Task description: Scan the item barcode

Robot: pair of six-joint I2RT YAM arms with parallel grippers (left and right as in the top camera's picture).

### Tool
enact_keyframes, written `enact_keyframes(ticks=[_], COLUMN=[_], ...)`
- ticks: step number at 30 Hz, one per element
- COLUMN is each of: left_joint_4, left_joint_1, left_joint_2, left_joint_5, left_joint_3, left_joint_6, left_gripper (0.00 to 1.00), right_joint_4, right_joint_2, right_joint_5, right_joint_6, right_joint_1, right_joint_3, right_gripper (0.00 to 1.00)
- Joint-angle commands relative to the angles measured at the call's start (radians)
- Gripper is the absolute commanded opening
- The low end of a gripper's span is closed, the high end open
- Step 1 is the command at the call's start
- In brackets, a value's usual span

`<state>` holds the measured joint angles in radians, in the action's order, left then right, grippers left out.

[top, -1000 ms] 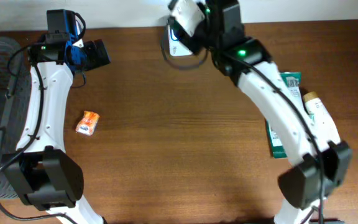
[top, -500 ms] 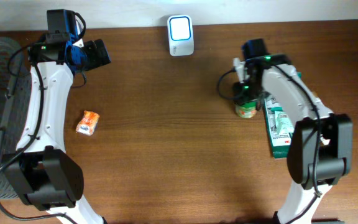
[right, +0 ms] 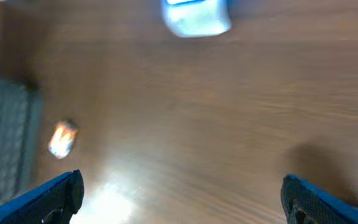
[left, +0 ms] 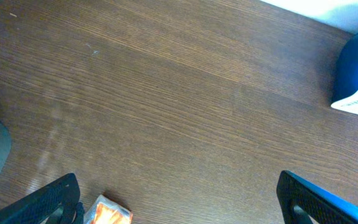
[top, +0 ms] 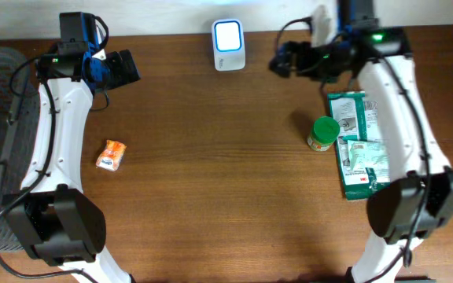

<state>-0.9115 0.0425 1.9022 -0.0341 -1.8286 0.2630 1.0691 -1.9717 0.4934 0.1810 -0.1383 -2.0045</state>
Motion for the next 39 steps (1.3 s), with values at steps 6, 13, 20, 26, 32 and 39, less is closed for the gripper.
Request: enact_keyframes(ticks=[6, 13, 20, 26, 32, 39], left_joint_4=[-0.282, -0.286, -0.005, -0.013, -0.064, -0.450], left_joint_1=[-0.002, 0.030, 0.046, -0.031, -0.188, -0.167], left_joint_2=[0.022, 0.113, 0.166, 0.303, 0.302, 0.300], left_joint_5=[0.055, -0.349, -0.307, -0.016, 0.260, 0.095], left_joint_3=[-0.003, 0.274, 0.376, 0.384, 0.264, -0.298], left_joint_6=[-0.107, 0.043, -0.098, -0.101, -0.175, -0.108], left_gripper=[0.10, 0.00, 0.00, 0.00, 0.00, 0.03], right_joint_4=[-0.115, -0.115, -0.093, -0.082, -0.079, -0.055], right_joint_2=[-0.128, -0.129, -0.129, -0.129, -0.129, -0.129], right_joint_5=[-0.109, -0.113, -0.117, -0.143, -0.143, -0.140], right_joint_6=[0.020, 0.007, -0.042, -0.042, -0.042, -0.042], right_joint_1=[-0.071, -0.057, -0.057, -0.057, -0.058, -0.058], right_joint_3=[0.004, 0.005, 0.005, 0.005, 0.005, 0.005], right_gripper=[0.93, 1.00, 1.00, 1.00, 1.00, 1.00])
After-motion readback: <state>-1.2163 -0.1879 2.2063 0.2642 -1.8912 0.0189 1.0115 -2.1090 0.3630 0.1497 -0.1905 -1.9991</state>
